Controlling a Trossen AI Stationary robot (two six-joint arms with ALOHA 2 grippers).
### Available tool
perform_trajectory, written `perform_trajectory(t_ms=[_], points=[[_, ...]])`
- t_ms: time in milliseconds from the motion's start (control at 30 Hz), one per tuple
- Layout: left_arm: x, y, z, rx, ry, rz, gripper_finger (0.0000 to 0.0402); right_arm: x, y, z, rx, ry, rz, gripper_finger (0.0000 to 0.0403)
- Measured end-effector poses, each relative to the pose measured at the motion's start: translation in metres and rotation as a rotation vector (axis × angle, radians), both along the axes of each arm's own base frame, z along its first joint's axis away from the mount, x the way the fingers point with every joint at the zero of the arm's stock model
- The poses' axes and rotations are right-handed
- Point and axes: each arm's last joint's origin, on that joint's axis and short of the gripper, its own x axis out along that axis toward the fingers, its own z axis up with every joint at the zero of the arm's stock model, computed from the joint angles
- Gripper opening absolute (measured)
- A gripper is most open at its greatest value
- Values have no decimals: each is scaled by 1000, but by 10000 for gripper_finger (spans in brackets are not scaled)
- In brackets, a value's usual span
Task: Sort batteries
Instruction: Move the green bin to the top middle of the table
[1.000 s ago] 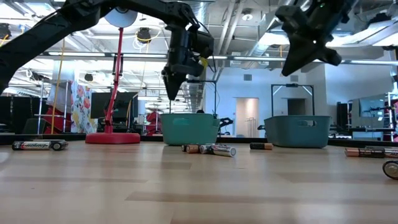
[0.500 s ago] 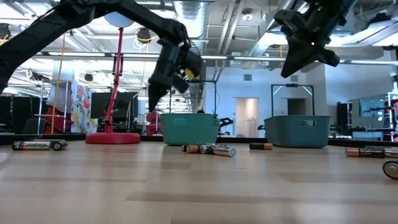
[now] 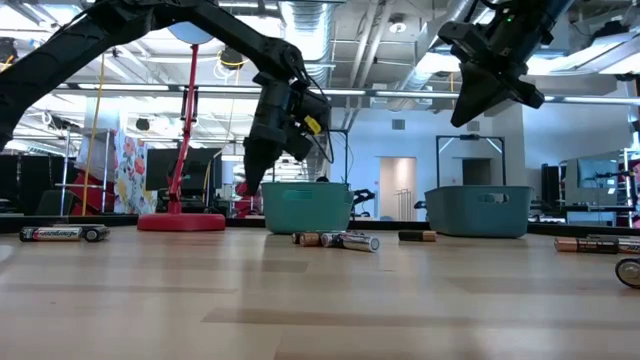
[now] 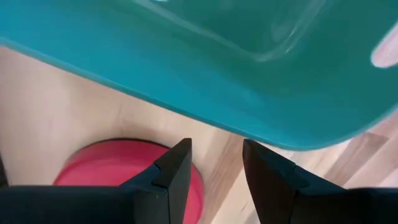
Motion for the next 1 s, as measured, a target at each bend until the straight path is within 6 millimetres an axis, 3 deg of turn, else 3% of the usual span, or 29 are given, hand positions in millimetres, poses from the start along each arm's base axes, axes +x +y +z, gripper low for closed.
perform_trajectory(t_ms=[1000], points=[[7, -6, 1, -166, -131, 33, 137, -1, 0, -1, 0, 18, 0, 18]])
